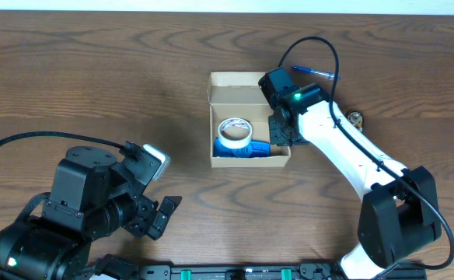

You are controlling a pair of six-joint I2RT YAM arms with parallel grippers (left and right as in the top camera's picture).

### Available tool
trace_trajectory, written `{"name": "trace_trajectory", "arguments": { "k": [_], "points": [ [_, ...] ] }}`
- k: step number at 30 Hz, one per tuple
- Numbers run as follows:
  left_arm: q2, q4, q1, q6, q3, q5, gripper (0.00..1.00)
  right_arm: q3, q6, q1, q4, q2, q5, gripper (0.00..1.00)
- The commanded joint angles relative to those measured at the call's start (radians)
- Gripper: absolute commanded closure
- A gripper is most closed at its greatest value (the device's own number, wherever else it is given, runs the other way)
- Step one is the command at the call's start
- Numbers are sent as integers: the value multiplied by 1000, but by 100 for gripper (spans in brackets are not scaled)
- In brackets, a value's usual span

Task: Pack container
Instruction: 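Move the right gripper right over the correction tape dispenser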

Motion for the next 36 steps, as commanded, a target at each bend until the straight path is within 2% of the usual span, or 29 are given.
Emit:
{"name": "trace_trajectory", "arguments": {
  "k": [1,6,9,15,20,21,27,28,36],
  "points": [
    [0,-3,2,7,8,13,5,-3,-34,-9,1,-3,63,69],
    [0,-3,2,7,8,13,5,32,-50,-9,2,-11,-39,69],
    [0,-3,2,6,8,13,5,103,-77,-18,-10,-43,-122,66],
    [0,-3,2,7,8,13,5,209,-162,-93,-11,-165,-136,52],
    [0,-3,2,7,8,13,5,213,-217,-219,-9,-244,-135,47],
    [0,-3,2,7,8,13,5,213,-225,-252,-14,-249,-135,43],
    [0,-3,2,7,8,13,5,193,-280,-431,-30,-246,-132,3],
    [0,-3,2,7,8,13,5,188,-290,-452,-29,-245,-132,1],
    [0,-3,2,7,8,13,5,114,-346,-596,-13,-214,-133,1]
  ]
}}
